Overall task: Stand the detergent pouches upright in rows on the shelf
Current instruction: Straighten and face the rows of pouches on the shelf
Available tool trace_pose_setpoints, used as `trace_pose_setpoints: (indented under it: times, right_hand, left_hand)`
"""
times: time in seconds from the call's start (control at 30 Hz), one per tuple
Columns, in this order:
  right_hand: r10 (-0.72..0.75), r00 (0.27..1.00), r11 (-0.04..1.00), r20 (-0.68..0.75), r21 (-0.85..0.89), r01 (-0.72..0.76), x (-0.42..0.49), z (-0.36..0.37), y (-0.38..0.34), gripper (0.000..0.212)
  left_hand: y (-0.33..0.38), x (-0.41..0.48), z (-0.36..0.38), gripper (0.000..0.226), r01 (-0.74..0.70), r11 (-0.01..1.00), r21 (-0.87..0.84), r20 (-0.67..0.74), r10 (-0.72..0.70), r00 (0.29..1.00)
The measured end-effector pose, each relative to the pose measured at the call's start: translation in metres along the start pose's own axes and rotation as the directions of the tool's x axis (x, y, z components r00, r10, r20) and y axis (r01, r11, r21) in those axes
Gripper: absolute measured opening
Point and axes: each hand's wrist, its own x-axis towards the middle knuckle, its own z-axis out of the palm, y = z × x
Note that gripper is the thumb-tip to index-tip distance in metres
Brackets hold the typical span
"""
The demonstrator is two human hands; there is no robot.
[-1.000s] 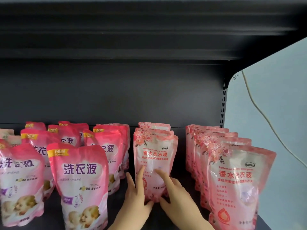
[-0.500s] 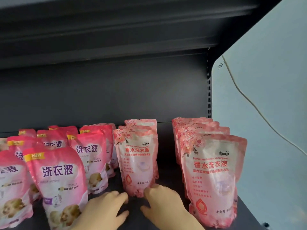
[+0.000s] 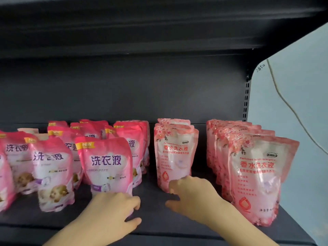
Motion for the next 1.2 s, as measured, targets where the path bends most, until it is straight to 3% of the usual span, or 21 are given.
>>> trace_pose_setpoints:
  times: [0.43,0.63,0.77,0.93,1.1,1.2]
  right_hand:
    - [-0.005,1.000,0.998,0.004,0.056,0.005,-0.004,-0.045,-0.141,0.033]
    - [-0.006,0.995,0.999,-0.103,0.043,0.011,0.012,-0.126,-0.165,0.024]
    - [0.013,0.997,0.994,-0.077,0.106,-0.004,0.047,-0.171,-0.154,0.026]
    - [0.058,0.991,0.879,-0.120,0.476,0.006,0.100,-0.198,-0.125,0.028]
    - [0.127,0.985,0.794,-0.121,0.607,-0.027,0.154,-0.198,-0.094,0.029]
    - [0.187,0.980,0.789,-0.072,0.605,-0.106,0.189,-0.187,-0.075,0.029]
  left_hand:
    - [-0.110,-0.088,-0.044,0.042,-0.125,0.991,0.047,-0.042,0.127,0.991]
    - [-0.149,-0.073,-0.118,0.041,-0.105,0.993,0.062,-0.247,0.117,0.962]
    - [-0.165,-0.032,-0.157,0.046,-0.091,0.993,-0.074,-0.259,0.069,0.964]
    - [-0.178,0.038,-0.173,0.035,-0.126,0.877,-0.463,-0.284,-0.012,0.959]
    - [-0.196,0.106,-0.168,0.036,-0.071,0.788,-0.611,-0.275,-0.127,0.953]
    - [-0.210,0.140,-0.155,0.035,-0.008,0.813,-0.582,-0.225,-0.152,0.962]
